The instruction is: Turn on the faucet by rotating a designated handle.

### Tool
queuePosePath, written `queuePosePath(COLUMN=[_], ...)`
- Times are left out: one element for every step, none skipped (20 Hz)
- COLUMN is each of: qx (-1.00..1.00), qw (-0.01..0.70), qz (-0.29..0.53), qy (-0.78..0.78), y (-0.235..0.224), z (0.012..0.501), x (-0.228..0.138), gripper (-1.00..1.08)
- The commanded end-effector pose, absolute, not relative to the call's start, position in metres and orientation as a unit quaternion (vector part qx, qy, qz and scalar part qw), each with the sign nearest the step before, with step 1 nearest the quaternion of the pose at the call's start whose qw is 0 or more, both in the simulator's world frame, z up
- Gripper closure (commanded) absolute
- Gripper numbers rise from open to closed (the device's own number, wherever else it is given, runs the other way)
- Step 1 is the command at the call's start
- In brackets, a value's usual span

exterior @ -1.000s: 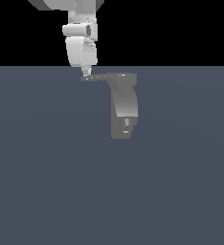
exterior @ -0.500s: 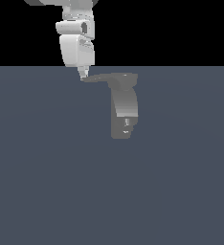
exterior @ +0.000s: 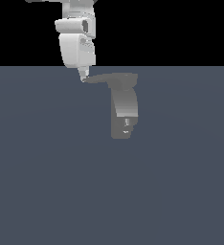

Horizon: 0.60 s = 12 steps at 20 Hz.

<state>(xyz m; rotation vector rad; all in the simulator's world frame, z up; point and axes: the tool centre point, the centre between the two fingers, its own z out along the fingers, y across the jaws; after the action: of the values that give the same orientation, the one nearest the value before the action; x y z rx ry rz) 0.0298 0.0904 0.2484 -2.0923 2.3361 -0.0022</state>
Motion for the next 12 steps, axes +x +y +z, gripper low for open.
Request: queuePosePath(qx=[-0.664, -0.664, -0.664, -0.664, -0.664, -0.664, -0.665, -0.665, -0.665, -0.665, -0.665, -0.665], qw=[0.001, 0.001, 0.001, 0.001, 0.001, 0.001, 0.001, 0.001, 0.001, 0.001, 0.001, 0.001], qz=[-0.001, -0.001, -0.001, -0.001, -0.001, -0.001, -0.001, -0.001, -0.001, -0.001, -0.001, -0.001], qy=[0.747, 0.747, 0.747, 0.747, 0.747, 0.747, 0.747, 0.747, 0.747, 0.747, 0.747, 0.747], y=[0.081, 0.079, 0.077, 0.076, 0.074, 0.072, 0.071, 0.069, 0.067, 0.065, 0.063, 0.062], z=[0.248, 0.248, 0.248, 0.248, 0.248, 0.248, 0.248, 0.248, 0.248, 0.248, 0.248, 0.248], x=[0.023, 0.02, 0.017, 0.015, 0.012, 0.009, 0.007, 0.004, 0.001, -0.001, -0.004, -0.007], gripper=[1.08, 1.08, 1.08, 1.08, 1.08, 1.08, 1.08, 1.08, 1.08, 1.08, 1.08, 1.08])
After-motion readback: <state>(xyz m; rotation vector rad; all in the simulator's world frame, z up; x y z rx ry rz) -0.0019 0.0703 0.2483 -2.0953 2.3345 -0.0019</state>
